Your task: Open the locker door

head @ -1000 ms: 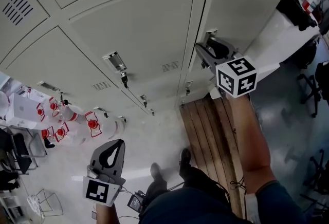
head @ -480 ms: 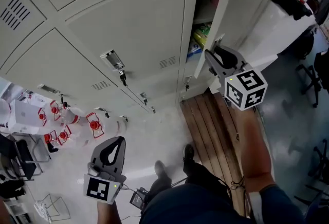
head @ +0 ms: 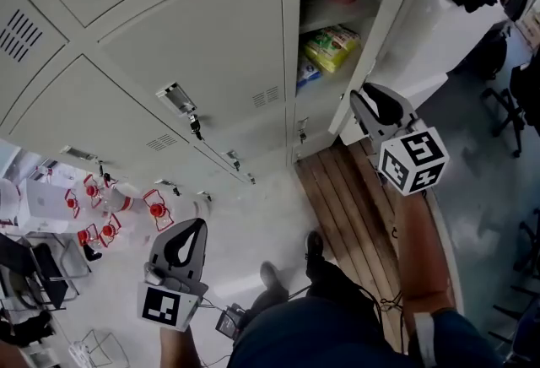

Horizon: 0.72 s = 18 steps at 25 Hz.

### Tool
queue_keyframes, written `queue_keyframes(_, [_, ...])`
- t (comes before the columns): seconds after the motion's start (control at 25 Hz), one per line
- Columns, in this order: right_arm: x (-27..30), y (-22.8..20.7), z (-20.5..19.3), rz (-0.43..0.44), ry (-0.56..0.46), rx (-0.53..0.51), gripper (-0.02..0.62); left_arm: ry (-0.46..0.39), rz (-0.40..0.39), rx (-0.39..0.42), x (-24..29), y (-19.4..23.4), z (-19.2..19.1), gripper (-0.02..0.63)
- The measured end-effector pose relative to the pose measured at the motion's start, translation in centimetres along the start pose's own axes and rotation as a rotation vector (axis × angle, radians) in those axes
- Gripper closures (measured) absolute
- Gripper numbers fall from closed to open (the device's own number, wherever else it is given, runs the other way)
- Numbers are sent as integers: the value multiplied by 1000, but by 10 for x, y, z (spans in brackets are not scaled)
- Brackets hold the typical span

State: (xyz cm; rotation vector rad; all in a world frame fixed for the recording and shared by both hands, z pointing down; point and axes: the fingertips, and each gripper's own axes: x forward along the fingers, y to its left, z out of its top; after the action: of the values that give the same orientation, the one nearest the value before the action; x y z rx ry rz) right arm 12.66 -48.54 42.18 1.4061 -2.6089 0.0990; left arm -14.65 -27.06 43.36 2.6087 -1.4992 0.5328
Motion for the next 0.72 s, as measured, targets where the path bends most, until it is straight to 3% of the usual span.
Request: queue_keyframes(0.72, [-102,-54,-21,-267,60,11,526,-42,-75,72,-13,-21,26,588])
